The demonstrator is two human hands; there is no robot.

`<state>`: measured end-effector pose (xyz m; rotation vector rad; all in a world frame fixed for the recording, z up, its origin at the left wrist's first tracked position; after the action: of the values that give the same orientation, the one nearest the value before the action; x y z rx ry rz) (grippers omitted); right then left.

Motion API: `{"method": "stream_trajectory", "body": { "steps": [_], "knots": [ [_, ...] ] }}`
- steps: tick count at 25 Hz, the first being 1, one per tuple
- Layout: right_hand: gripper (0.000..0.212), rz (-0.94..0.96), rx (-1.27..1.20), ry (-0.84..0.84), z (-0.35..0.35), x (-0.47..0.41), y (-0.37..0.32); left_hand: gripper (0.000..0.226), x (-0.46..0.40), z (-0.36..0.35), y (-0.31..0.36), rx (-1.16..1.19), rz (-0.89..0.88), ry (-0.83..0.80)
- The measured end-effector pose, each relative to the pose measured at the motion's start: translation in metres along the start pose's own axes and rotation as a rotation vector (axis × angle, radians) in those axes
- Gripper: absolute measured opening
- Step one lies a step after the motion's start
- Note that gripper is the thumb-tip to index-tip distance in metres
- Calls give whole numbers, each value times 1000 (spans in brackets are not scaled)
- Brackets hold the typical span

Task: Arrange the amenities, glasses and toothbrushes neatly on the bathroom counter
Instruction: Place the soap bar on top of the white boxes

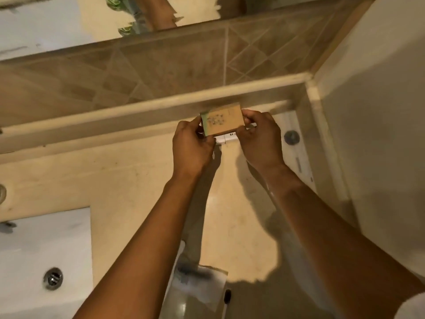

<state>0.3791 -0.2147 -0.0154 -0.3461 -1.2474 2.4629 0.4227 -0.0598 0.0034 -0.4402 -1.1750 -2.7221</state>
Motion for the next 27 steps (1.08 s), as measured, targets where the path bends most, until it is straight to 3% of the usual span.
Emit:
{"method": "stream_trajectory", "body": {
  "steps": [11,24,27],
  "knots": [
    [31,13,90,-109,-9,-11,10,55,-27,-7,-6,-38,19,-18],
    [34,-52,-31,-61,-1,-1,7,67,-9,-2,-11,-41,6,-22],
    [38,-49,-10,-39,13,27,0,59,18,9,-23,-61,39,-9]
  ]
}}
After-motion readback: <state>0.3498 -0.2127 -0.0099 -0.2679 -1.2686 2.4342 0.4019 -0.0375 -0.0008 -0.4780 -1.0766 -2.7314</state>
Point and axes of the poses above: each hand's wrist, its own x-axis away from the middle knuckle, its own z-axis out of the back of the hand, y = z × x, the point moved 3 cm from there along -x, towards the middle knuckle, and after that the axes turned 13 degrees about z, right-handed, at the moved point
